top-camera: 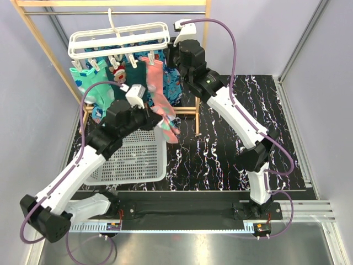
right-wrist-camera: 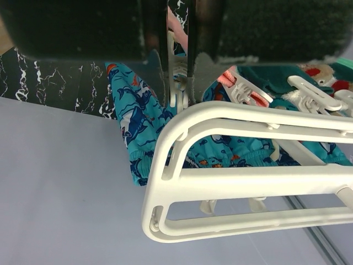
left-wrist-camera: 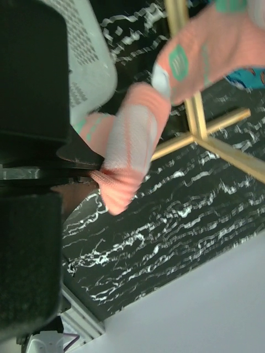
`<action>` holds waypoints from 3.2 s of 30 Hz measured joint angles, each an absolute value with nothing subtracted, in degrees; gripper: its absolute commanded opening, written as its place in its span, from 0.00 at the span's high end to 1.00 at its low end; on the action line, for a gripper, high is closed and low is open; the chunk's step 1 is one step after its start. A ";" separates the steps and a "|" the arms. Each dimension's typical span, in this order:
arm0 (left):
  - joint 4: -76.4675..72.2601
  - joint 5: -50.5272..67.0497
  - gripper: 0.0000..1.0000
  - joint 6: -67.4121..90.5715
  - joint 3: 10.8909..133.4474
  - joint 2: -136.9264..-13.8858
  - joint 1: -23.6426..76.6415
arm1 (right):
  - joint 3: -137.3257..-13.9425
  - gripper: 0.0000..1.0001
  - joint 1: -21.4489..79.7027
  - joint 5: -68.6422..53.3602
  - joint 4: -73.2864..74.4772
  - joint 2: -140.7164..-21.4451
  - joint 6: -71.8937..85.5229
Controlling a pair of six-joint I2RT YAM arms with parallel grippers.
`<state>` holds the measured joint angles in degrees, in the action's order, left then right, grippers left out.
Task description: Remove the socks clipped to the hanger
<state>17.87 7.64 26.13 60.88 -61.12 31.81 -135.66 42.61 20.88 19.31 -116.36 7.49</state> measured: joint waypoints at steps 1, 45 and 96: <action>19.51 6.52 1.00 26.52 60.88 -60.23 31.77 | -135.20 0.99 42.61 20.78 19.31 -116.11 7.53; 42.06 -6.44 0.24 39.33 55.16 -51.35 9.58 | -81.78 0.44 42.72 2.55 6.90 -82.70 13.52; 25.36 11.51 0.18 33.01 48.53 -52.07 13.23 | -91.05 1.00 42.74 -2.94 -3.49 -109.82 -1.13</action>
